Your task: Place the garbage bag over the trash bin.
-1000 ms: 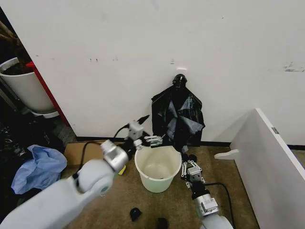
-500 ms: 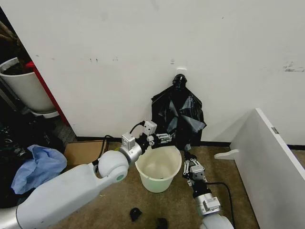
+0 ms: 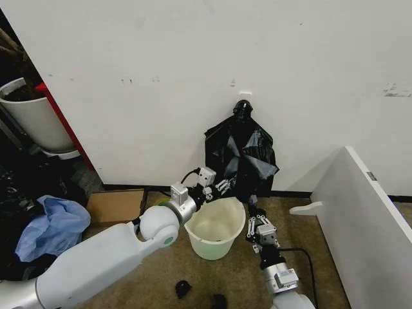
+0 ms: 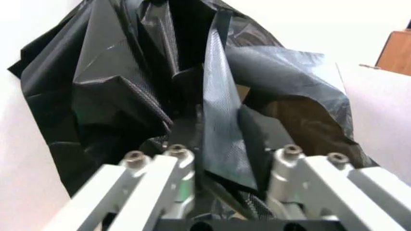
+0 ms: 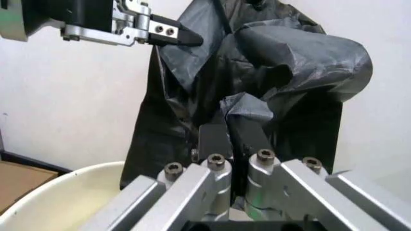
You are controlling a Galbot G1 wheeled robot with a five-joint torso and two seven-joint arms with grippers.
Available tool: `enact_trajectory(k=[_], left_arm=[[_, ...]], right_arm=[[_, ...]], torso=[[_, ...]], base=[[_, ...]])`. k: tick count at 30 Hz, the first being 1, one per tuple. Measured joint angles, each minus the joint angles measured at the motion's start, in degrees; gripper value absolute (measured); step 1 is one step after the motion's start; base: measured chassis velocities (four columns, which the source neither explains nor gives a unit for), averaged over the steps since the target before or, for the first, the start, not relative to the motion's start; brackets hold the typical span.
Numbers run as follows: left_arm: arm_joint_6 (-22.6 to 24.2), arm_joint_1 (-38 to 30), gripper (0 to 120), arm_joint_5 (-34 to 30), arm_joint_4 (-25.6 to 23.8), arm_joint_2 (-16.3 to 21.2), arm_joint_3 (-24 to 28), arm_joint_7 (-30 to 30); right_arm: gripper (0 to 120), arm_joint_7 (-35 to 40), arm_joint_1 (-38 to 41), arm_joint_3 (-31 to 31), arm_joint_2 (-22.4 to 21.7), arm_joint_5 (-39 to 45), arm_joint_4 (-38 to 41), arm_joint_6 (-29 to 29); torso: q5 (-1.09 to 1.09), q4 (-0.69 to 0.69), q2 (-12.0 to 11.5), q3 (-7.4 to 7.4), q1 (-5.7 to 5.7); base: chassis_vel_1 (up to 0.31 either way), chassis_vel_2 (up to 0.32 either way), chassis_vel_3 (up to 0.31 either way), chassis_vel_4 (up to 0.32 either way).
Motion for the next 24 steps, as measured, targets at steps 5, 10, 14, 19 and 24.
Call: enact_trajectory(k=[5, 10, 14, 19, 24], left_arm=[[0.0, 0.5, 0, -0.1, 0.0, 0.0, -0.8, -0.7], [-0.4, 2.1, 0, 0.0, -0.3, -0.3, -3.0, -1.8], [-1.2, 4.2, 0, 0.3, -0.9, -0.4, -5.7, -2.6], [-1.6, 6.5, 0, 0.9, -1.9, -0.3, -7.8, -2.8], [-1.8, 8.7, 0, 1.9, -2.7, -0.1, -9.3, -2.8]], right_arm=[[0, 0.2, -0.3, -0.1, 0.1, 0.1, 0.7, 0.0], [0, 0.4, -0.8, -0.4, 0.2, 0.6, 1.4, -0.2], [10, 0.4, -1.9, -0.7, 0.0, 0.4, 2.7, -0.4], [25, 1.0, -4.2, -0.9, -1.0, -0.6, 5.1, -0.6], [41, 2.6, -6.0, -1.1, -2.7, -1.3, 8.7, -2.6]], torso=[[0.00, 0.00, 0.0, 0.00, 0.00], [0.00, 0.00, 0.0, 0.00, 0.00], [0.00, 0.00, 0.0, 0.00, 0.00], [0.00, 0.00, 0.0, 0.00, 0.00], [-0.01, -0.01, 0.0, 0.00, -0.01]], base=[[0.000, 0.000, 0.000, 0.000], [0.000, 0.000, 0.000, 0.000], [0.000, 0.000, 0.000, 0.000], [0.000, 0.000, 0.000, 0.000], [0.000, 0.000, 0.000, 0.000]])
